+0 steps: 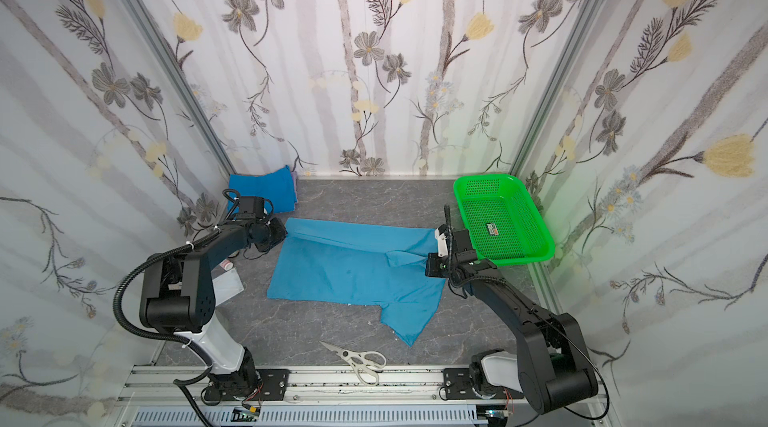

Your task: Fold and stack the t-shirts

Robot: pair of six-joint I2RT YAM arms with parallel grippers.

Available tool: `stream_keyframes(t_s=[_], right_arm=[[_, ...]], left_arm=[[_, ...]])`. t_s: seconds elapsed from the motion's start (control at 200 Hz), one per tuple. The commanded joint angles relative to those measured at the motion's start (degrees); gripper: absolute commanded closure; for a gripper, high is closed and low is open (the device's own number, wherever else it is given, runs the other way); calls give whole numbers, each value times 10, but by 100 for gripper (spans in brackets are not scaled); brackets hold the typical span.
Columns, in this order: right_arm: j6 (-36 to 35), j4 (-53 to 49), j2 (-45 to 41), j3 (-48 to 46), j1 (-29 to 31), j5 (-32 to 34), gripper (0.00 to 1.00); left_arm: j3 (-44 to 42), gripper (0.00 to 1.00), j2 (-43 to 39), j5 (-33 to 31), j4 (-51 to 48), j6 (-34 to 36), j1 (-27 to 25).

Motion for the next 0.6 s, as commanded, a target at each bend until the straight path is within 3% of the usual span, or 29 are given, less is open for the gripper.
stream_keyframes(t_s=[0.0,0.34,0.595], right_arm=[[4,33,5,-10,1,-2,100],[-6,28,2,11,0,26,100],[-75,-58,74,210,-34,44,100]], left_arm=[[-16,100,-13,-15,12,-5,-8],[-84,100,-77,-40,21,-11,-50],[-91,100,-78,-56,11,-5,-49]])
